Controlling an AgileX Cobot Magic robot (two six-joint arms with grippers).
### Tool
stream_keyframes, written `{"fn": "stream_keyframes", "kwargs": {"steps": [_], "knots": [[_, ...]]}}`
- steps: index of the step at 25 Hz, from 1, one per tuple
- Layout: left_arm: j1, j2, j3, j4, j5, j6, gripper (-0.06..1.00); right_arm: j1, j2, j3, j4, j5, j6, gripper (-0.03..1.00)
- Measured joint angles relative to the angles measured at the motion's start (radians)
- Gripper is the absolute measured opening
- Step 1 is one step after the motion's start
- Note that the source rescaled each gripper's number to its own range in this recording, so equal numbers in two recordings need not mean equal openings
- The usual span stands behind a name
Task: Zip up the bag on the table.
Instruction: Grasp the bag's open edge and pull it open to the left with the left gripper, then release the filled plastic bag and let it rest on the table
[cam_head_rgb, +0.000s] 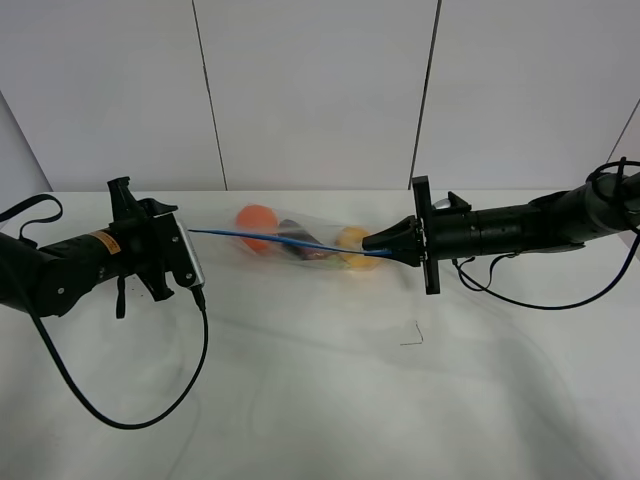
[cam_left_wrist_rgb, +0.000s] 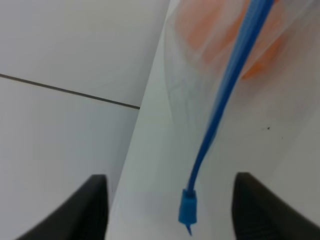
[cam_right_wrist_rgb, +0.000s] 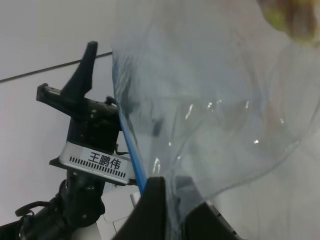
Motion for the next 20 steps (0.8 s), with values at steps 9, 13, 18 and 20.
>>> {"fn": "stream_keyframes", "kwargs": {"steps": [9,13,18,20], "knots": [[0.018,0.0,0.044,-0.129,0.002,-0.019,0.88,0.0,0.0,0.0,0.0,0.0,0.0,0.0],[0.018,0.0,0.096,-0.141,0.002,-0.102,0.88,0.0,0.0,0.0,0.002,0.0,0.0,0.0],[0.018,0.0,0.126,-0.157,-0.043,-0.239,0.88,0.0,0.0,0.0,0.009,0.0,0.0,0.0],[0.018,0.0,0.126,-0.208,-0.108,-0.314,0.88,0.0,0.0,0.0,0.011,0.0,0.0,0.0]]}}
